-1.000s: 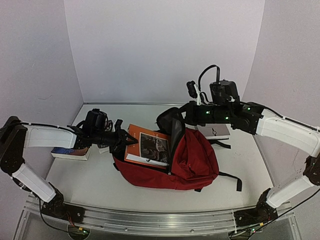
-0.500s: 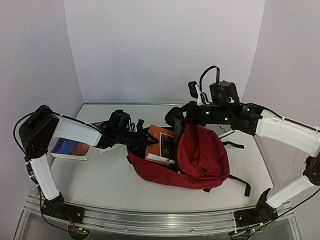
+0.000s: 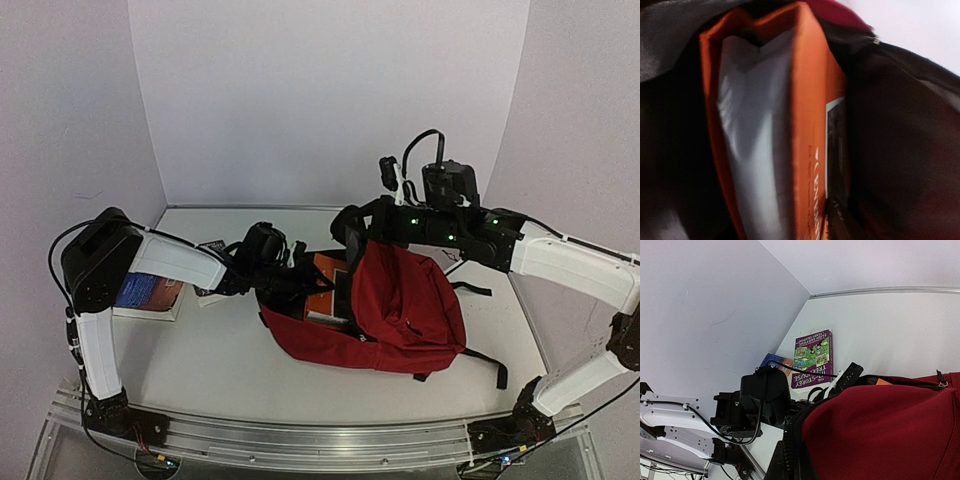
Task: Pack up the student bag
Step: Place the book in the student bag.
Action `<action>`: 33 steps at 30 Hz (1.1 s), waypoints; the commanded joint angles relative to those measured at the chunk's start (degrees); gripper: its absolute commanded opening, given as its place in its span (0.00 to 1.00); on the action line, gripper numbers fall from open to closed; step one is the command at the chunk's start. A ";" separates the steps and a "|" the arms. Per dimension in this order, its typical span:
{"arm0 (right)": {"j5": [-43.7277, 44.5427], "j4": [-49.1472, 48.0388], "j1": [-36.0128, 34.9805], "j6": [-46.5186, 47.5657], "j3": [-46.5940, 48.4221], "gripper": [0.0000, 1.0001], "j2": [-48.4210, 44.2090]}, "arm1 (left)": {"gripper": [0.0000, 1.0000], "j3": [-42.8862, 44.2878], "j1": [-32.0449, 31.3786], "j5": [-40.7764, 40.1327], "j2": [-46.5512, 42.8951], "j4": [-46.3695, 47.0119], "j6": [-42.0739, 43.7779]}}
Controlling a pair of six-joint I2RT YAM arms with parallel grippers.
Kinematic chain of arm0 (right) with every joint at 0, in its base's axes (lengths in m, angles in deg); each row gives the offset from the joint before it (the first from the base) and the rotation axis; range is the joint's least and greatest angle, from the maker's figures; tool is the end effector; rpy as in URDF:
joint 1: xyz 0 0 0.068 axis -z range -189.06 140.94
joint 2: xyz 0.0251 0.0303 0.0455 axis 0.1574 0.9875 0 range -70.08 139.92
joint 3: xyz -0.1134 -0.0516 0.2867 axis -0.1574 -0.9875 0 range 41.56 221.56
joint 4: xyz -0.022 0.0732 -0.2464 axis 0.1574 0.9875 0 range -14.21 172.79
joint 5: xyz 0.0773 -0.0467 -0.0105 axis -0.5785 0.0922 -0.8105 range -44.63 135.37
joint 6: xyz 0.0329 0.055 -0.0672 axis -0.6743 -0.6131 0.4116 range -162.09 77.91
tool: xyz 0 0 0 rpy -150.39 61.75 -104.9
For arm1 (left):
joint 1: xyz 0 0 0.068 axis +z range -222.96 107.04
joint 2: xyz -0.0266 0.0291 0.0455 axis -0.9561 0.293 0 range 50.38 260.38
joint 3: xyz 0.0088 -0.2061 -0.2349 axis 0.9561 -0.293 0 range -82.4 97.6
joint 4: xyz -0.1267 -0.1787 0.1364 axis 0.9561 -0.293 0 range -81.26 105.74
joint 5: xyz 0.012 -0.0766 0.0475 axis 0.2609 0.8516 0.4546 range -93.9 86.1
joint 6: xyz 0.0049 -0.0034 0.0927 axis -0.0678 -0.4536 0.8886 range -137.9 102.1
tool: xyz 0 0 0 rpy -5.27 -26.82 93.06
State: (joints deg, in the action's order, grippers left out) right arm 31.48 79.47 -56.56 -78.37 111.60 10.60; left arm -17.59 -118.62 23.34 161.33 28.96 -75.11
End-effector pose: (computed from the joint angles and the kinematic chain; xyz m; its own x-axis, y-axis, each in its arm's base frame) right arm 0.2346 0.2857 0.3904 -0.6513 0.1396 -0.7459 -0.6046 0.4986 0.6212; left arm 0.2970 -0.3586 0.1852 -0.9660 -0.0808 -0.2454 0.1705 0.5144 -0.8404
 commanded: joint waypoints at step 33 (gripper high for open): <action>-3.07 -14.17 -0.57 -2.32 -0.74 0.00 0.15 | 0.46 3.36 -3.34 -13.16 -1.92 -20.09 9.54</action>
State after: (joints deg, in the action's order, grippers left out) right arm 30.32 75.24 -56.72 -79.70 110.10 10.86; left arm -18.26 -120.29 6.27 156.94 3.68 -65.83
